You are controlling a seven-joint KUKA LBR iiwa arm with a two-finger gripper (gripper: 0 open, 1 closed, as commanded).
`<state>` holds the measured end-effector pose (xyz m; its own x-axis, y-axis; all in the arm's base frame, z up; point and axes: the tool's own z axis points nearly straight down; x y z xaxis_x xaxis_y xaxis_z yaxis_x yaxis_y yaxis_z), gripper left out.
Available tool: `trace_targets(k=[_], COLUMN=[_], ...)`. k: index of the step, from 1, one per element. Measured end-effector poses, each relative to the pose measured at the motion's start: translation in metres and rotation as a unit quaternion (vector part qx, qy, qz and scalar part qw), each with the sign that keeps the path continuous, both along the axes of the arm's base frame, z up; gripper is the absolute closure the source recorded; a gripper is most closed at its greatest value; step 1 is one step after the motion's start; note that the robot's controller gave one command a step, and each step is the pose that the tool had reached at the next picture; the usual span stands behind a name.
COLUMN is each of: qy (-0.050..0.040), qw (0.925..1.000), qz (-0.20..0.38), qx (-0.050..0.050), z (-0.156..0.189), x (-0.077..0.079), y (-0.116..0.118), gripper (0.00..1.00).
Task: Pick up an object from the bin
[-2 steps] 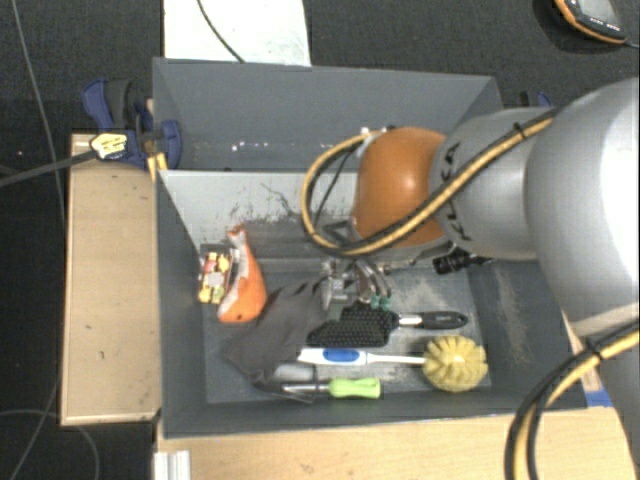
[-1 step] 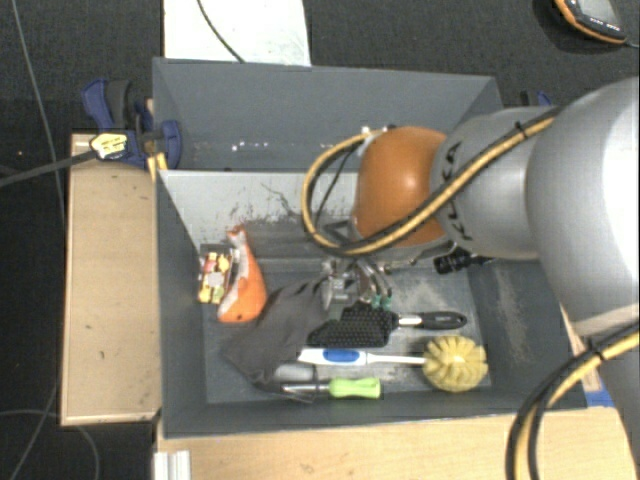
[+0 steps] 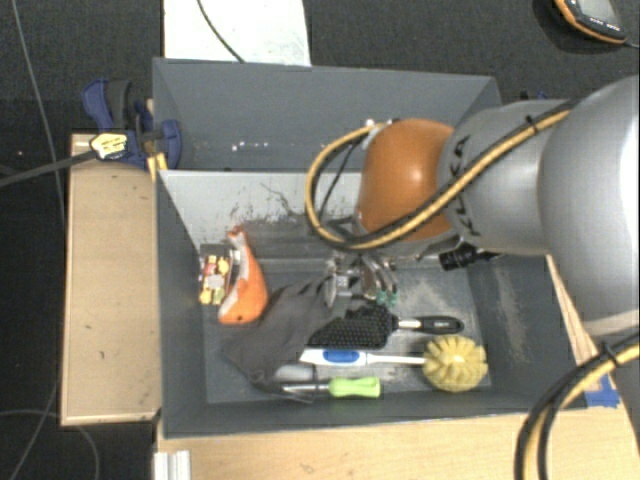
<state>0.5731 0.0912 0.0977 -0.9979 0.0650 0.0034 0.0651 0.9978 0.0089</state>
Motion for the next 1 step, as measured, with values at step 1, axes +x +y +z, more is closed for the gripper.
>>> trace_targets(k=[1], qy=[-0.0022], qw=[1.0000], qz=[0.000], qx=[0.000], z=[0.0152], x=[0.0010], y=[0.0000], gripper=[1.00])
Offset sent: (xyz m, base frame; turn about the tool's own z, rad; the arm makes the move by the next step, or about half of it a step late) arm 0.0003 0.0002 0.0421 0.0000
